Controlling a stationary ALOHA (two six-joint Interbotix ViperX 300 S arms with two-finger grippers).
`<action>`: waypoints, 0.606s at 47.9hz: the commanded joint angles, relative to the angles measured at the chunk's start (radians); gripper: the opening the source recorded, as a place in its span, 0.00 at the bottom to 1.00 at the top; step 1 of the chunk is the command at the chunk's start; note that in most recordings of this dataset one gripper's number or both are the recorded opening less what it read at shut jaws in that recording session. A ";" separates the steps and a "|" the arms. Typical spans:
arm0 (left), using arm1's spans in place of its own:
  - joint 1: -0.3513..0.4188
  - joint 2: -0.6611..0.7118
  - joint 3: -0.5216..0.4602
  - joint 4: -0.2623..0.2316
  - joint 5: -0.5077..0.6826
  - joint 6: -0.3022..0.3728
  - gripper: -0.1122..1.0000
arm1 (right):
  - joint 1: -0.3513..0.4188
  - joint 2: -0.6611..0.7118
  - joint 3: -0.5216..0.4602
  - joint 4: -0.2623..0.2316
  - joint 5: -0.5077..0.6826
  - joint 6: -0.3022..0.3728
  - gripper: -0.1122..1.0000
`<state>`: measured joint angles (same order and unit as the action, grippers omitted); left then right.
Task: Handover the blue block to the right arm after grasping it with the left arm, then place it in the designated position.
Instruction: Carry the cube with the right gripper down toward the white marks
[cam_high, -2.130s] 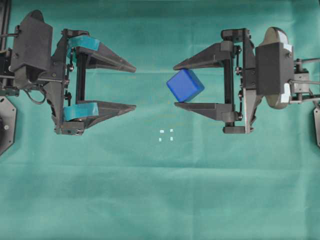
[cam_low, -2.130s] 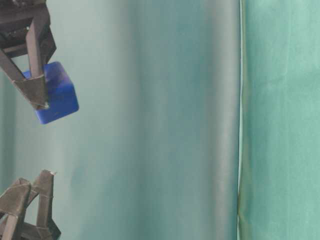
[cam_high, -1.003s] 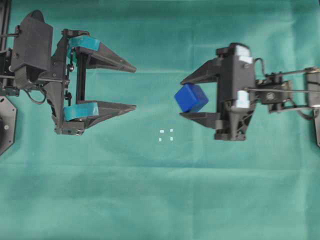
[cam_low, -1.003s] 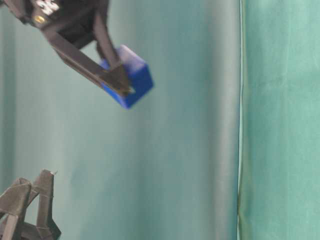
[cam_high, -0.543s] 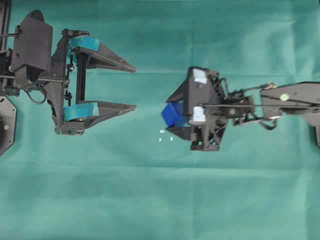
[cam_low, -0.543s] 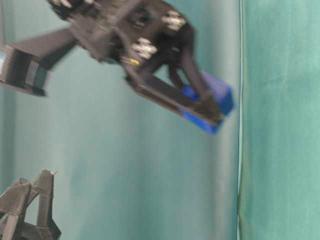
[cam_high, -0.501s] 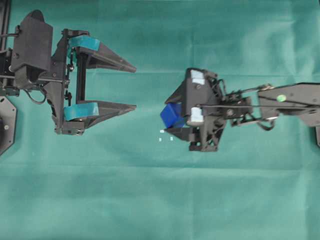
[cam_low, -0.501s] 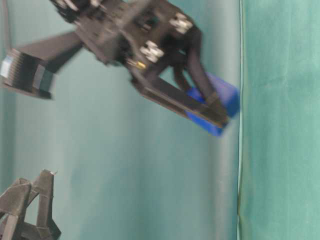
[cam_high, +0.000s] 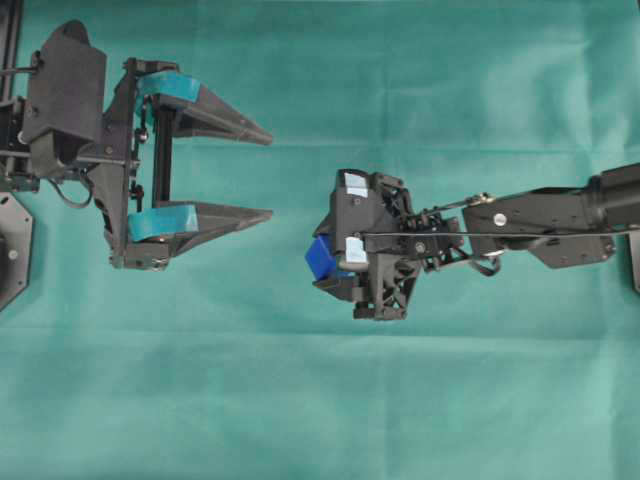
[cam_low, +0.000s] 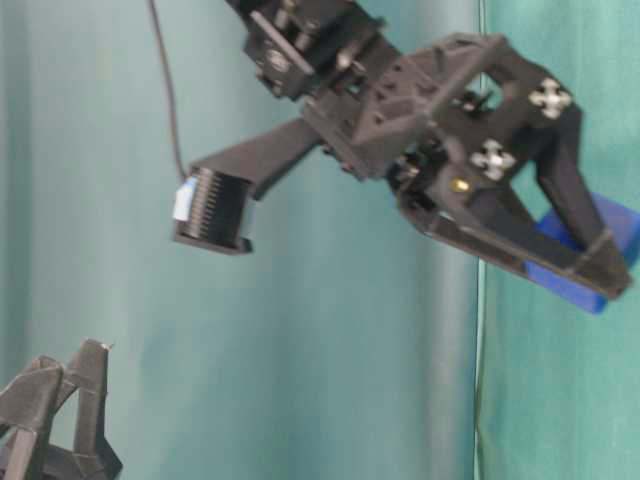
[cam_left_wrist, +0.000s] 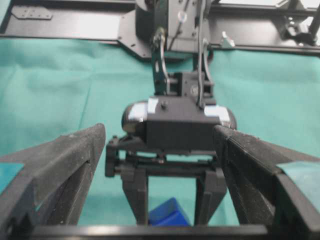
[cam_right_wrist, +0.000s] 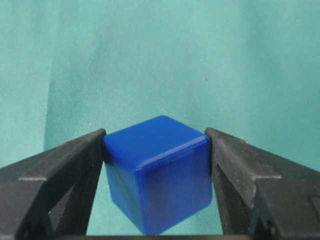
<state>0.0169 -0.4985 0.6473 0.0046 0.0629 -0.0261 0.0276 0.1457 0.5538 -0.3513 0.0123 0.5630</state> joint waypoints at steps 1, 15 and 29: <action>0.002 -0.006 -0.020 0.000 -0.005 -0.002 1.00 | 0.000 0.009 -0.032 0.005 -0.038 0.002 0.69; 0.002 -0.006 -0.020 0.000 -0.008 -0.002 1.00 | 0.000 0.092 -0.054 0.009 -0.083 0.002 0.69; 0.002 -0.006 -0.020 0.000 -0.008 -0.002 1.00 | 0.002 0.106 -0.057 0.009 -0.087 0.000 0.69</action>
<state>0.0169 -0.5001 0.6458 0.0046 0.0629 -0.0261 0.0276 0.2700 0.5185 -0.3451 -0.0660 0.5630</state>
